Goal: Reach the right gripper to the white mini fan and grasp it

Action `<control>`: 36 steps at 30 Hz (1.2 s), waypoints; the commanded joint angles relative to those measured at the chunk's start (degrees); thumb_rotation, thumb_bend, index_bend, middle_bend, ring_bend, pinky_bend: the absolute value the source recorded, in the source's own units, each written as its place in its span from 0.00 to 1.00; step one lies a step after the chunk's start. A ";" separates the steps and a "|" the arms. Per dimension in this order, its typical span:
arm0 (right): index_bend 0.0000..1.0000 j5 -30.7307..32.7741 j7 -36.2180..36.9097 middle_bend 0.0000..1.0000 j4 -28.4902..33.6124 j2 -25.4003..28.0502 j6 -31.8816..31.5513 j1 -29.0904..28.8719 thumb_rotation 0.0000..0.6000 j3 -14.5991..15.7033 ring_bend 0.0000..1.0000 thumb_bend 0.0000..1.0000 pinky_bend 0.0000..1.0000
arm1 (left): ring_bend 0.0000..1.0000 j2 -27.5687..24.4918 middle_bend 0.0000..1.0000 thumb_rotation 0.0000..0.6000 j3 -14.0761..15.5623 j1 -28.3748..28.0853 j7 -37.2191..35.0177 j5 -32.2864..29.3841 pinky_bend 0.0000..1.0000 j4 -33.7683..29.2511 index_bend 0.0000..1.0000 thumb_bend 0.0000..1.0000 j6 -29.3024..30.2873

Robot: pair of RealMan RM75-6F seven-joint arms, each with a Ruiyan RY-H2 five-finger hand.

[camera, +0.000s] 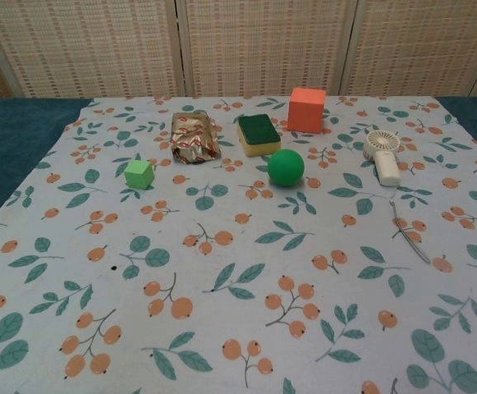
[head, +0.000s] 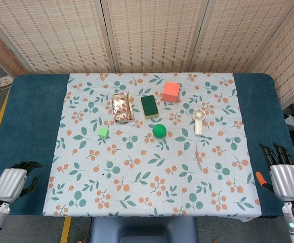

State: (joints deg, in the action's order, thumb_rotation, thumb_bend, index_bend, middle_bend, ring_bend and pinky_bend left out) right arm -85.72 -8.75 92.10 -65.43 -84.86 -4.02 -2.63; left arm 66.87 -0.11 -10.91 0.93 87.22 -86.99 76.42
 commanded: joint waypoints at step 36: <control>0.15 29.67 -11.99 0.83 5.29 -1.59 26.36 -17.36 1.00 -11.61 0.71 0.74 0.71 | 0.31 -2.79 0.35 1.00 0.68 1.60 -2.80 0.47 0.43 -2.26 0.35 0.47 3.28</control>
State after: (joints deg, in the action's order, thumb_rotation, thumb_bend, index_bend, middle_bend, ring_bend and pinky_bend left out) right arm -58.62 -19.30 97.27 -66.26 -60.76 -19.03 -12.70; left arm 64.26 0.25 -9.32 -2.50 87.59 -88.84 80.12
